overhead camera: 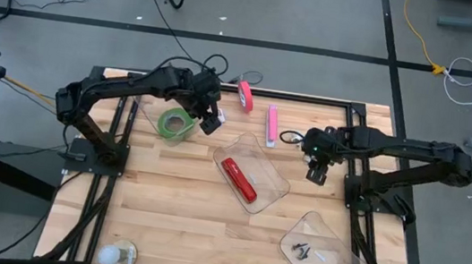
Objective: Pick and place Stapler, Stapler remover, tape
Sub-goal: Put the light blue staple remover into the bottom transparent bin
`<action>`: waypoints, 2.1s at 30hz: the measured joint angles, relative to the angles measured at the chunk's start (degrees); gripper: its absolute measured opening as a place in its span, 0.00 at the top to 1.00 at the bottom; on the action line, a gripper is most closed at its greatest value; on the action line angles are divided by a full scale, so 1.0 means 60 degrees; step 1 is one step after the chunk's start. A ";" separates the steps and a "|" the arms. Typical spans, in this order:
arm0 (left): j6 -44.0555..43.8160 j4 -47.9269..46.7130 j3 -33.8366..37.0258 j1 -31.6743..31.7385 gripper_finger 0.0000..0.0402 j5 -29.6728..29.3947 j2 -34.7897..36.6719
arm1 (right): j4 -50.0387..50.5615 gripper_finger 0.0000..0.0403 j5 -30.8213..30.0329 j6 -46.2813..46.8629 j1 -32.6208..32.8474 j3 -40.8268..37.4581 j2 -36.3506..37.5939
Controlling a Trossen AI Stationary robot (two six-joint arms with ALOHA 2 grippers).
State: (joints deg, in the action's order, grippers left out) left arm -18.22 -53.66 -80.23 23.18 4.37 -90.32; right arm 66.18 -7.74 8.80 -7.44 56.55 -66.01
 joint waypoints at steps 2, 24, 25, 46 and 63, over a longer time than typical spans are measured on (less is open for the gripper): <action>0.0000 -0.0001 0.0000 -0.0040 0.39 -0.0022 0.0000 | 0.0023 0.47 0.0000 -0.0206 -0.0183 0.0000 -0.0100; -0.0007 -0.0019 0.0000 -0.0112 0.39 -0.0049 -0.0004 | 0.0141 0.07 -0.0221 -0.1532 -0.1679 0.0000 -0.2813; -0.0007 -0.0019 0.0000 -0.0112 0.39 -0.0065 -0.0004 | 0.0132 0.07 -0.0299 -0.1622 -0.1743 0.0000 -0.2931; 0.0146 0.0024 0.0000 -0.0105 0.39 -0.0403 -0.0007 | -0.0294 0.07 -0.0295 -0.3055 -0.2212 0.0000 -0.4993; 0.0142 0.0022 0.0000 -0.0105 0.39 -0.0399 -0.0007 | -0.0353 0.07 -0.0313 -0.3210 -0.2390 0.0004 -0.5936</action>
State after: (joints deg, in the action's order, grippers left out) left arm -17.37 -53.53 -80.23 22.55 1.98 -90.37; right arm 64.06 -9.62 -10.46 -21.78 56.58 -101.62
